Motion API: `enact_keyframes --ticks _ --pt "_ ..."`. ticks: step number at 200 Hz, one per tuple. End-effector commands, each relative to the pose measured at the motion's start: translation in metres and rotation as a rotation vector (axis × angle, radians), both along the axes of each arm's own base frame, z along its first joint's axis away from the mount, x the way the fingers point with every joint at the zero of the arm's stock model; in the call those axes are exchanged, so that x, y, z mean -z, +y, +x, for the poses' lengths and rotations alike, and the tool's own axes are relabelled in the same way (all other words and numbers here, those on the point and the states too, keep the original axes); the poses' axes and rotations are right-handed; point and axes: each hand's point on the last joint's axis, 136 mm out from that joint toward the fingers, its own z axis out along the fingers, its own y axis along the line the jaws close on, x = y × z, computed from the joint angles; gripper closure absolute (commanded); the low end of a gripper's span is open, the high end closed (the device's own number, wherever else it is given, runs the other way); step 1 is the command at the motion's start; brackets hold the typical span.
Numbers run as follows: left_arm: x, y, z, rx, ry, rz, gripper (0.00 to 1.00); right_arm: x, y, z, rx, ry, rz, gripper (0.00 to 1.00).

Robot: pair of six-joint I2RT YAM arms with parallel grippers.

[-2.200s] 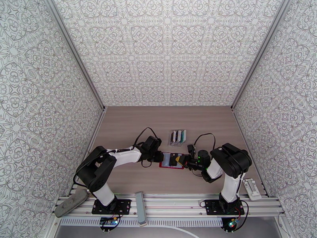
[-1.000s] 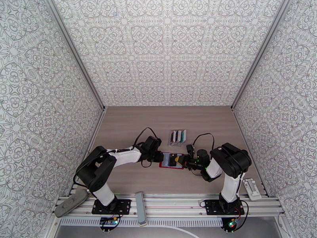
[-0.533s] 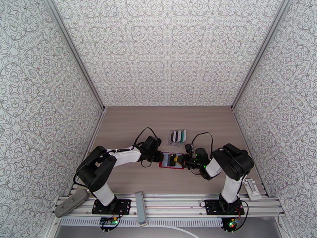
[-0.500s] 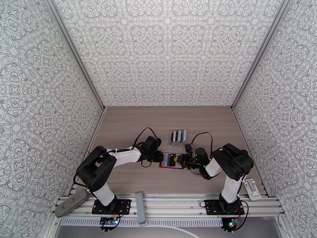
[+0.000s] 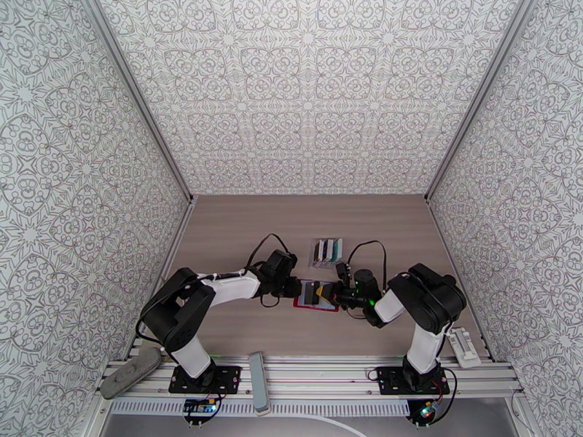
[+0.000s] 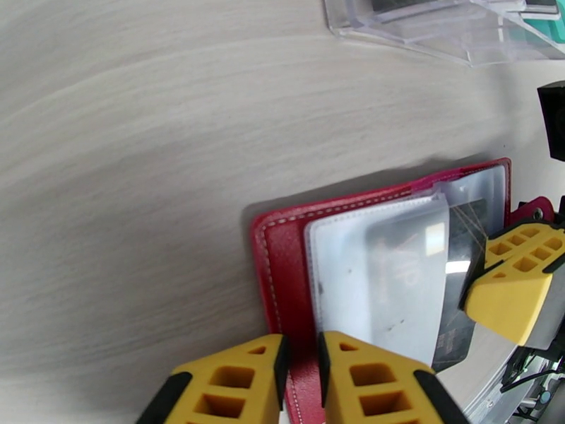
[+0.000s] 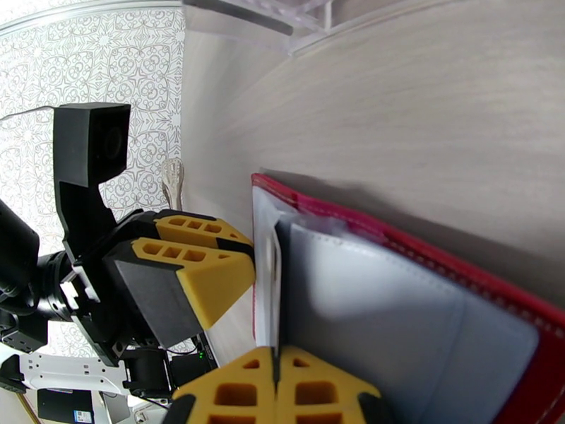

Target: Put the credit cards into the card holder

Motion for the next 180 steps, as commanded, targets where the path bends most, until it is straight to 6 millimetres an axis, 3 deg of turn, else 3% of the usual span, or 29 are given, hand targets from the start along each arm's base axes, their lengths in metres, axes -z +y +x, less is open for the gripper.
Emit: enact_keyframes --ticks 1,85,180 --pt "0.043 0.019 -0.029 0.002 0.116 0.112 0.78 0.005 0.003 -0.003 -0.011 0.008 -0.036 0.93" --pt "0.037 0.016 -0.027 0.004 0.110 0.108 0.78 0.002 -0.009 -0.004 -0.019 0.015 -0.195 0.57" --pt "0.029 0.015 -0.025 0.007 0.094 0.099 0.78 -0.009 -0.025 -0.005 -0.025 -0.011 -0.358 0.45"
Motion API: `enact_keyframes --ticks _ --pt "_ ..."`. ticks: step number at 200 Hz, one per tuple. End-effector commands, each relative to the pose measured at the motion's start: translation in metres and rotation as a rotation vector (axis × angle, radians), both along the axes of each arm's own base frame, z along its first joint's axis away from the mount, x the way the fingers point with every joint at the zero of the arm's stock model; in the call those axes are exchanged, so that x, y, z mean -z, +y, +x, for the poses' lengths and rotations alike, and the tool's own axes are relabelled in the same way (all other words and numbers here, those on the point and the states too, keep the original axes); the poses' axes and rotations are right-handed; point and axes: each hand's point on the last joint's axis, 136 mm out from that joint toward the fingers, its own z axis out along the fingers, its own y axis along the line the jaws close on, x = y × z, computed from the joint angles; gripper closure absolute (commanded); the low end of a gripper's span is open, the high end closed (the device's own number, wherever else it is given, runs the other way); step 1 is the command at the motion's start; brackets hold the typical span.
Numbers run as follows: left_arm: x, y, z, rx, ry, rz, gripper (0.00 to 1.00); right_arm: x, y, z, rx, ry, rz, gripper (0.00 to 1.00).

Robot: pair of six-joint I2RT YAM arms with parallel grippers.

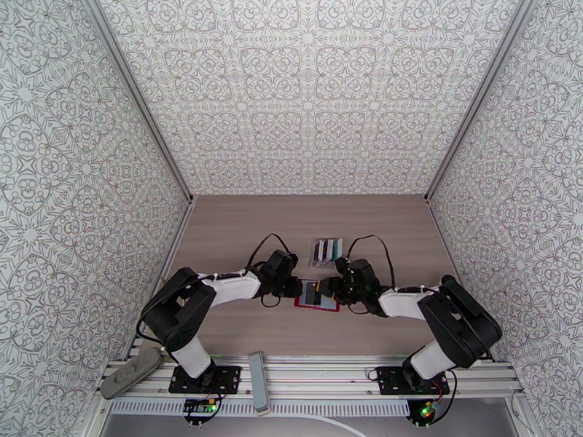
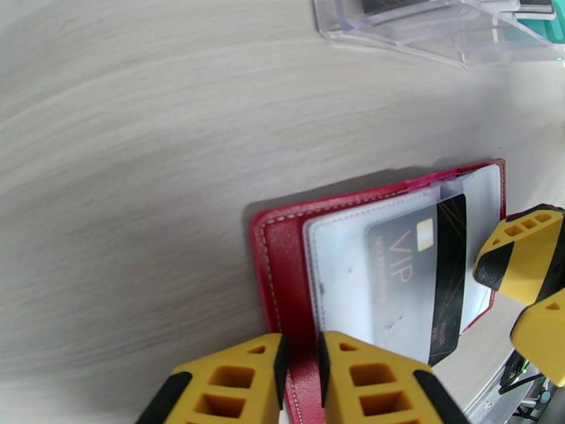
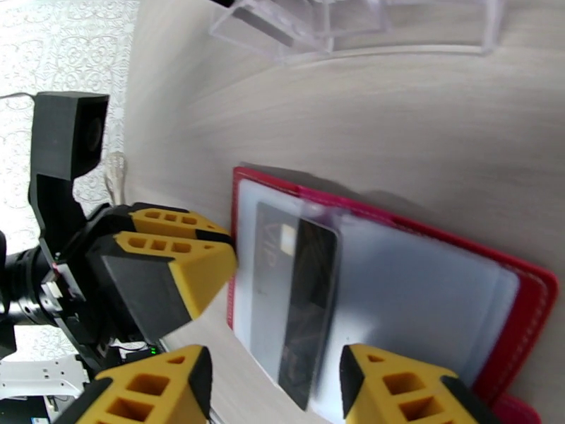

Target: Put the credit cards into the card holder

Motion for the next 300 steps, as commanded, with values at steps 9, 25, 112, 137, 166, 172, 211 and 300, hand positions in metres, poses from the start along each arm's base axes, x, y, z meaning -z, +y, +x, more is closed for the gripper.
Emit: enact_keyframes --ticks 9,25,112,137,166,172,211,300 --pt "0.029 0.017 -0.025 0.004 0.101 0.106 0.78 0.003 -0.011 -0.004 0.006 0.005 -0.094 0.45" --pt "0.027 0.016 -0.024 0.006 0.097 0.102 0.78 0.001 -0.013 -0.005 0.005 0.001 -0.103 0.45" --pt "-0.009 0.005 -0.015 0.027 0.038 0.072 0.77 -0.029 -0.021 -0.003 0.014 -0.060 -0.151 0.45" --pt "-0.016 0.004 -0.014 0.027 0.026 0.070 0.77 -0.032 -0.022 -0.004 0.017 -0.071 -0.185 0.45" --pt "-0.022 0.007 -0.016 0.020 0.019 0.071 0.77 -0.033 -0.019 -0.007 0.002 -0.085 -0.233 0.46" --pt "-0.023 0.008 -0.017 0.018 0.019 0.070 0.77 -0.034 -0.017 -0.007 -0.001 -0.089 -0.243 0.46" --pt "-0.021 0.009 -0.022 0.021 0.027 0.068 0.77 -0.034 -0.006 -0.010 -0.034 -0.115 -0.312 0.52" --pt "-0.002 0.010 -0.030 -0.005 0.061 0.074 0.78 -0.022 0.002 -0.006 -0.055 -0.123 -0.498 0.61"
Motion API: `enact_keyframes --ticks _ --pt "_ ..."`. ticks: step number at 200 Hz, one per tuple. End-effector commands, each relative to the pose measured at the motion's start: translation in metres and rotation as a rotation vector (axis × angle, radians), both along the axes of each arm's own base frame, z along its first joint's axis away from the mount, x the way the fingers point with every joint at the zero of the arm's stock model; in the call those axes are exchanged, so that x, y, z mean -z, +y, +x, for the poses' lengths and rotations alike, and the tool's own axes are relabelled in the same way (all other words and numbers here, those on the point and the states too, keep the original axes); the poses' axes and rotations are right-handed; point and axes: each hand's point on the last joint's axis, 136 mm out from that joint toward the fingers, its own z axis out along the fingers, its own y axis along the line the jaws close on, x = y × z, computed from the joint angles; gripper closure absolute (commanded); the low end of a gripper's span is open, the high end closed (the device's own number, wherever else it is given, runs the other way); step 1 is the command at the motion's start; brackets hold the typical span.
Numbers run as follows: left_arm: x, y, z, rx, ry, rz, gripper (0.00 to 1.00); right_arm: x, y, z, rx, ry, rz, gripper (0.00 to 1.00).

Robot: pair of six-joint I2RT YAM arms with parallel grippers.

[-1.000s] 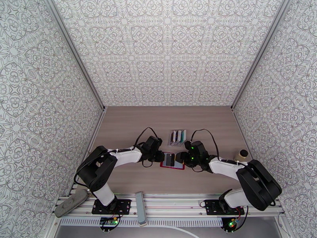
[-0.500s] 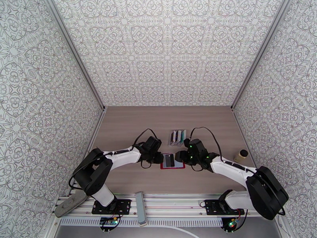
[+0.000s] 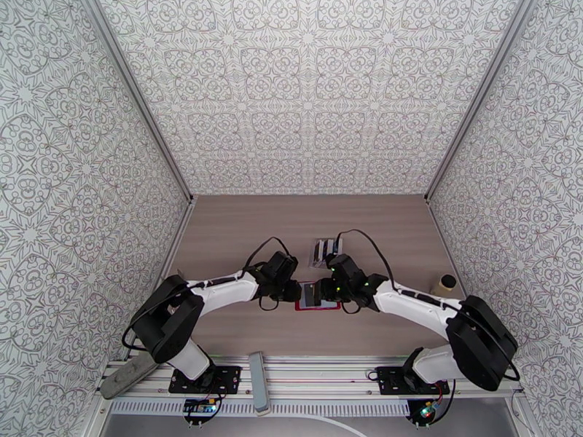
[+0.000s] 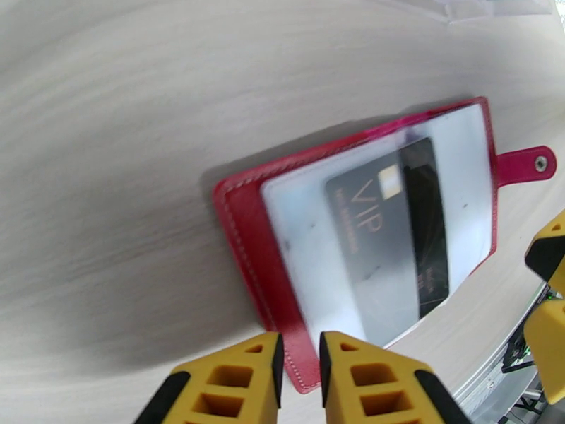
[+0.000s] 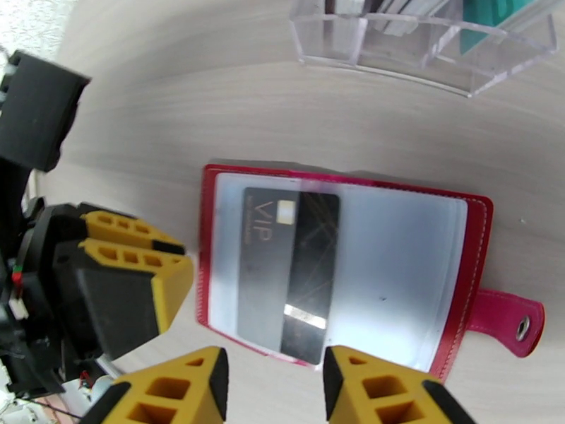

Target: Put the credit cards into the card holder

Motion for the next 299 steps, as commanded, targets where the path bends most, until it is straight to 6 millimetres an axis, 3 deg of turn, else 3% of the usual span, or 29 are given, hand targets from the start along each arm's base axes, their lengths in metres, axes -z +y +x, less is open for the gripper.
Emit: enact_keyframes --ticks 1,71,299 --pt "0.010 0.002 -0.004 -0.018 0.012 0.014 0.78 0.004 -0.005 0.005 0.013 -0.008 -0.083 0.61" --pt "0.021 0.002 -0.007 -0.009 0.034 0.018 0.83 0.015 0.003 0.008 -0.008 0.009 -0.145 0.68" --pt "0.030 0.003 -0.009 -0.014 0.043 0.016 0.87 0.036 0.013 0.011 -0.030 0.041 -0.213 0.73"
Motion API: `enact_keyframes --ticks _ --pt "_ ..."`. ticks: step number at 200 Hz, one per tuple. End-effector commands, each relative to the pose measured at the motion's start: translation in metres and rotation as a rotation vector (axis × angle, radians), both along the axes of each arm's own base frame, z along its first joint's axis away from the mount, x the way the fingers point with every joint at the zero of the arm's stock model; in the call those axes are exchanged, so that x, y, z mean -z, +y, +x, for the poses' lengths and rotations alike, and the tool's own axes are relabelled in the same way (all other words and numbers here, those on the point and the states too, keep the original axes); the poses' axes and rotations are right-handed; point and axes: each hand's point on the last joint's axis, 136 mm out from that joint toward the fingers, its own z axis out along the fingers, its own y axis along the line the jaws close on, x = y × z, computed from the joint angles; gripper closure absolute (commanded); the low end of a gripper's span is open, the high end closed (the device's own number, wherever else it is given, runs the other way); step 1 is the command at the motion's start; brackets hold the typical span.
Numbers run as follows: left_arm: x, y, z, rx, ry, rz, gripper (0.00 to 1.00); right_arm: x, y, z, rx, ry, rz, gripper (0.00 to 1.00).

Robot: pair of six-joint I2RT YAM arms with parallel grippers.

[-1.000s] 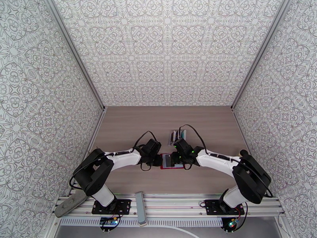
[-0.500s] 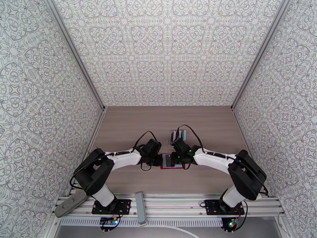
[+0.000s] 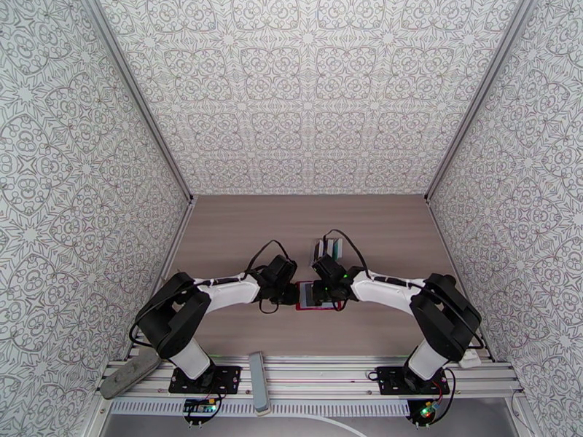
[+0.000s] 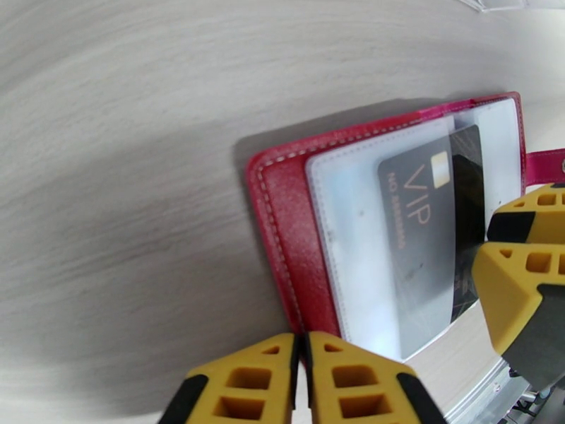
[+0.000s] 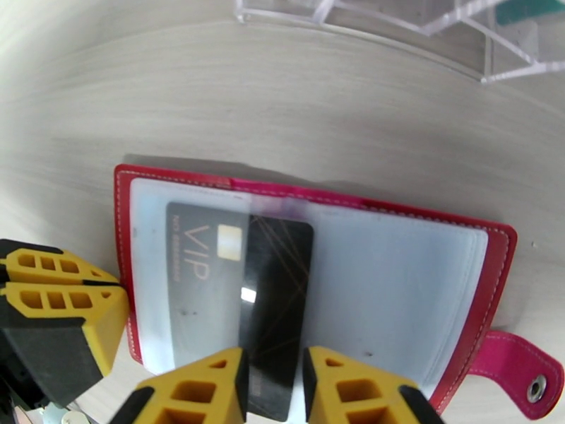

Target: Put the credit cards into the card holder

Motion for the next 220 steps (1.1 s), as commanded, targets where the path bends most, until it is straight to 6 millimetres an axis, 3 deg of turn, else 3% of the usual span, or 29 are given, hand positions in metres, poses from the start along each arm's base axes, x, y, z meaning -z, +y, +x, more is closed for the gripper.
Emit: enact_keyframes --ticks 1,106,220 --pt "0.016 0.004 -0.008 -0.007 0.034 0.019 0.87 -0.003 0.007 0.002 -0.019 -0.017 -0.015 0.73" --pt "0.017 0.007 -0.008 -0.017 0.032 0.017 0.87 -0.007 -0.007 0.001 -0.001 -0.038 -0.076 0.70" --pt "0.018 0.007 -0.007 -0.019 0.033 0.016 0.87 0.000 0.010 -0.001 -0.034 -0.007 -0.034 0.69"
